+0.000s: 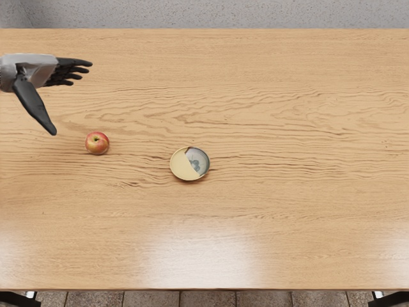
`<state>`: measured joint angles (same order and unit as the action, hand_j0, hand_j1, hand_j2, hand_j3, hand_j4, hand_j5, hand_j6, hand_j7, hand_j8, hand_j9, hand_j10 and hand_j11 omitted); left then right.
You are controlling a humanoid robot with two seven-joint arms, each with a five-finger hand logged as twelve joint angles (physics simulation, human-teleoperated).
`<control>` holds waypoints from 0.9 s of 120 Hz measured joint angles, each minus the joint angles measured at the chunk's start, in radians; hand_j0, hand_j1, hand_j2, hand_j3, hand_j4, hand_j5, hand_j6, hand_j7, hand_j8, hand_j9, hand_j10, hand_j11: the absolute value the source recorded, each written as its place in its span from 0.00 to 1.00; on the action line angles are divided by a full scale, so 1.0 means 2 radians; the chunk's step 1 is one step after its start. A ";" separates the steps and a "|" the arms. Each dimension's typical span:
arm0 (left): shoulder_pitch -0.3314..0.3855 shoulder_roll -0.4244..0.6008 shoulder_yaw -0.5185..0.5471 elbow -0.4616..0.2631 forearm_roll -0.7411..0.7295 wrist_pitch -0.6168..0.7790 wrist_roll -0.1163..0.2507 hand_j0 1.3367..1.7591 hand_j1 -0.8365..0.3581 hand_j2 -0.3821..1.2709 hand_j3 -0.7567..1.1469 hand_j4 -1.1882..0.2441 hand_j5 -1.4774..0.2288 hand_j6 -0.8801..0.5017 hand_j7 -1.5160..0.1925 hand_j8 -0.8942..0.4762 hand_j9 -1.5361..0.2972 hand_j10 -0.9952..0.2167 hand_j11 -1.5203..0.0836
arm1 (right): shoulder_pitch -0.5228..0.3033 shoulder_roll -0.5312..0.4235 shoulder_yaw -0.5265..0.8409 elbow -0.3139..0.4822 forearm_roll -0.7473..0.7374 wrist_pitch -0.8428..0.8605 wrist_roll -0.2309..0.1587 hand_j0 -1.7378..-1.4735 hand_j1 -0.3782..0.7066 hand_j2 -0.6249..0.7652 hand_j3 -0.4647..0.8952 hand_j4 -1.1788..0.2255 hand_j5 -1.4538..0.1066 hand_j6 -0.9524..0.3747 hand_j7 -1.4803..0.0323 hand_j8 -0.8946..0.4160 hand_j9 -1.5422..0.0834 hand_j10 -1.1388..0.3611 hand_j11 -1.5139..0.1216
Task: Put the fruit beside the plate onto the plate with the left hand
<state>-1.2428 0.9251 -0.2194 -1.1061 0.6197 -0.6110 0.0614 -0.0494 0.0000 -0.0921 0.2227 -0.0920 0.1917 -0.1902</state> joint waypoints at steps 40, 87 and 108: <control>-0.010 -0.026 -0.024 -0.044 -0.031 0.000 0.105 0.76 0.99 0.23 0.40 0.83 0.87 0.63 0.89 0.65 0.84 0.82 0.95 | -0.001 0.000 0.000 0.001 0.000 0.000 0.000 0.30 0.04 0.45 0.34 0.83 0.92 0.71 0.97 0.67 0.94 0.75 0.91; -0.009 -0.025 -0.015 -0.248 0.212 0.136 0.271 0.76 0.99 0.23 0.40 0.83 0.87 0.63 0.89 0.65 0.84 0.82 0.95 | -0.001 0.000 -0.002 0.005 0.000 0.000 0.000 0.30 0.04 0.45 0.34 0.83 0.92 0.71 0.97 0.67 0.94 0.75 0.91; -0.001 -0.076 0.012 -0.239 0.270 0.190 0.274 0.76 0.99 0.23 0.40 0.83 0.87 0.63 0.89 0.65 0.84 0.82 0.95 | -0.001 0.000 -0.002 0.005 0.000 0.001 0.000 0.30 0.04 0.45 0.34 0.83 0.92 0.71 0.97 0.67 0.94 0.75 0.91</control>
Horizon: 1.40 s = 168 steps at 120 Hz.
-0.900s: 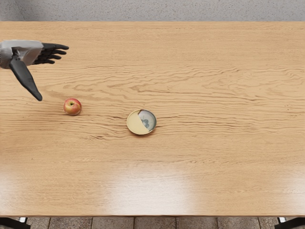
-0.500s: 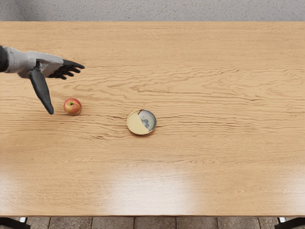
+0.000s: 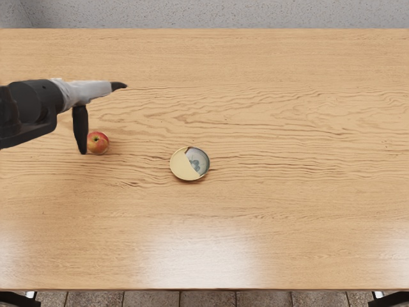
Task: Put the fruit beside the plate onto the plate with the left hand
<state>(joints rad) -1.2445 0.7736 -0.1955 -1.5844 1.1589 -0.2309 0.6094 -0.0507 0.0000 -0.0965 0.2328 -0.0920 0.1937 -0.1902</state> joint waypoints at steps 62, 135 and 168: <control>0.022 -0.022 0.052 0.020 0.073 0.036 0.001 0.76 0.89 0.24 0.40 0.76 0.79 0.56 0.81 0.57 0.77 0.73 0.87 | 0.000 0.000 0.000 0.000 0.000 0.001 0.000 0.30 0.04 0.45 0.34 0.83 0.92 0.71 0.97 0.67 0.94 0.75 0.91; 0.064 -0.092 0.056 0.111 0.135 0.087 0.001 0.76 0.70 0.27 0.40 0.62 0.64 0.42 0.66 0.43 0.63 0.57 0.71 | 0.000 0.000 0.000 0.000 0.000 0.001 0.000 0.30 0.04 0.45 0.34 0.83 0.92 0.71 0.97 0.67 0.94 0.75 0.91; 0.093 -0.096 0.060 0.118 0.153 0.111 0.001 0.76 0.69 0.27 0.40 0.61 0.63 0.41 0.66 0.43 0.62 0.57 0.70 | 0.000 0.000 0.000 0.001 0.000 0.001 0.000 0.30 0.04 0.45 0.34 0.83 0.92 0.71 0.97 0.67 0.94 0.75 0.91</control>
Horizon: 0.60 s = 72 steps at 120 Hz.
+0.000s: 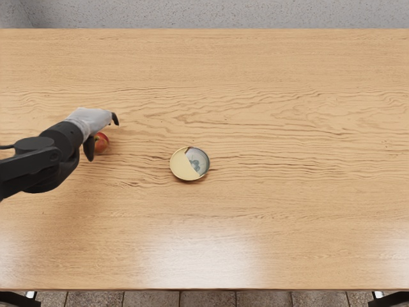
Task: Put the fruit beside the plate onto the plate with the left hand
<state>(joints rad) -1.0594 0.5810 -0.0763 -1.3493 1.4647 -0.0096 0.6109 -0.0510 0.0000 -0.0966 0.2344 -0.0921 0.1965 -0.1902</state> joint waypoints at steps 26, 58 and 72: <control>0.003 -0.001 0.001 0.002 0.008 0.007 0.000 0.76 0.69 0.27 0.40 0.61 0.63 0.41 0.65 0.42 0.62 0.56 0.70 | 0.000 0.000 0.000 0.000 0.000 0.001 0.000 0.30 0.04 0.45 0.34 0.83 0.92 0.71 0.97 0.67 0.94 0.75 0.91; 0.013 -0.001 0.001 0.014 0.012 0.015 0.000 0.76 0.67 0.27 0.40 0.60 0.62 0.40 0.64 0.41 0.61 0.55 0.69 | 0.000 0.000 0.000 0.000 0.000 0.001 0.000 0.30 0.04 0.45 0.34 0.83 0.92 0.71 0.97 0.67 0.94 0.75 0.91; 0.014 -0.001 0.001 0.016 0.017 0.017 0.000 0.76 0.63 0.28 0.40 0.58 0.59 0.37 0.61 0.39 0.58 0.52 0.66 | 0.000 0.000 0.000 0.000 0.000 0.001 0.000 0.30 0.04 0.45 0.34 0.83 0.92 0.71 0.97 0.67 0.94 0.75 0.91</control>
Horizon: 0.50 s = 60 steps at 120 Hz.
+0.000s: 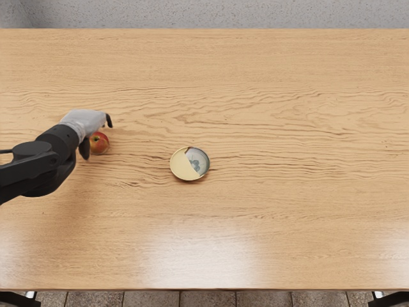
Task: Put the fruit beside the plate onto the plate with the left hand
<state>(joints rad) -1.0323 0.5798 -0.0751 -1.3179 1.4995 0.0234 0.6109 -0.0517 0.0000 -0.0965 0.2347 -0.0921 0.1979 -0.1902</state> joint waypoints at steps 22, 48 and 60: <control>0.002 -0.001 0.000 0.001 0.002 0.000 0.000 0.76 0.60 0.28 0.40 0.55 0.56 0.35 0.58 0.36 0.56 0.49 0.63 | 0.000 0.000 0.000 0.000 0.000 0.000 0.000 0.30 0.04 0.45 0.34 0.83 0.92 0.71 0.97 0.67 0.94 0.75 0.91; 0.007 -0.007 0.000 0.007 0.003 0.001 0.000 0.76 0.56 0.29 0.40 0.53 0.54 0.32 0.56 0.34 0.53 0.46 0.60 | 0.000 0.000 0.000 0.000 0.000 0.000 0.000 0.30 0.04 0.45 0.34 0.83 0.92 0.71 0.97 0.67 0.94 0.75 0.91; 0.010 -0.007 0.000 0.007 0.003 0.001 0.000 0.76 0.50 0.29 0.40 0.48 0.49 0.29 0.51 0.29 0.49 0.41 0.55 | 0.000 0.000 0.000 0.000 0.000 0.000 0.000 0.30 0.04 0.45 0.34 0.83 0.92 0.71 0.97 0.67 0.94 0.75 0.91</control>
<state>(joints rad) -1.0124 0.5660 -0.0749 -1.3032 1.5050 0.0245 0.6109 -0.0515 0.0000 -0.0964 0.2345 -0.0921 0.1979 -0.1902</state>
